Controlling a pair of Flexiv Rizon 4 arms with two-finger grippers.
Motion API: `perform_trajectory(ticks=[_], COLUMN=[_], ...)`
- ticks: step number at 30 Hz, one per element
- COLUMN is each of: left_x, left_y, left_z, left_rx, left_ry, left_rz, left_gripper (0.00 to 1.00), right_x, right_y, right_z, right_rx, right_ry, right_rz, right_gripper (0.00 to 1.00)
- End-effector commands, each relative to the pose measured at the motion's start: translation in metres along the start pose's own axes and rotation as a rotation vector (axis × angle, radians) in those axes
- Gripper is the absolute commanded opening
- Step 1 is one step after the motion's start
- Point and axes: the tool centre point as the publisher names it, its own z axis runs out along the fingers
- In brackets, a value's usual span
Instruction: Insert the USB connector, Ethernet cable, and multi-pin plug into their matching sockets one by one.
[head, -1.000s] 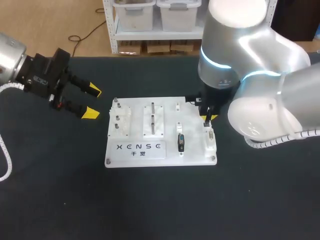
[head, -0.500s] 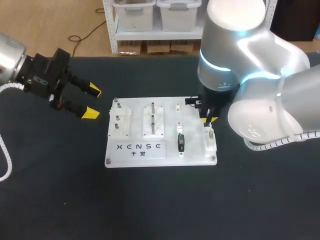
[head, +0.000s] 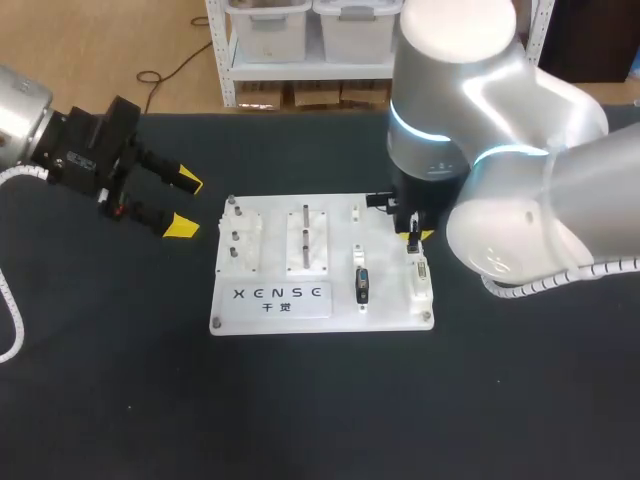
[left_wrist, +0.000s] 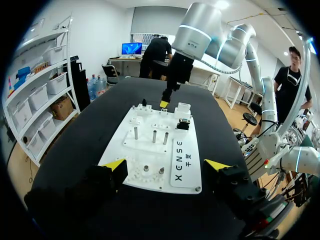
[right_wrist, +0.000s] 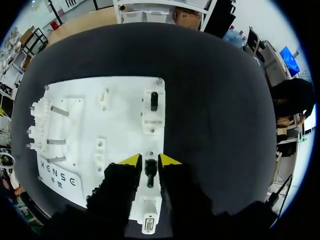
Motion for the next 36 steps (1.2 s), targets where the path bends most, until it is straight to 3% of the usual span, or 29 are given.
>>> perform_trajectory(ticks=[1,7,15,27,36], left_x=[0.001,0.001,0.001,0.001,0.001], left_y=[0.001,0.001,0.001,0.001,0.001], left_z=[0.000,0.000,0.000,0.000,0.000], left_rx=[0.002,0.002,0.002,0.002,0.002], left_ry=[-0.002,-0.002,-0.002,-0.002,-0.002], left_rz=[0.003,0.003,0.003,0.003,0.003], left_gripper=[1.00,1.00,1.00,1.00,1.00], right_x=[-0.001,-0.001,0.023,0.065,0.077], right_y=[0.004,0.024,0.058,0.078,0.079], right_z=[-0.016,-0.040,-0.052,-0.040,-0.022], right_rx=[-0.005,-0.035,-0.065,-0.056,-0.045], right_ry=[-0.036,-0.071,-0.037,0.016,0.047], right_rz=[0.007,-0.013,-0.070,-0.064,-0.029], right_gripper=[1.00,1.00,1.00,1.00,1.00])
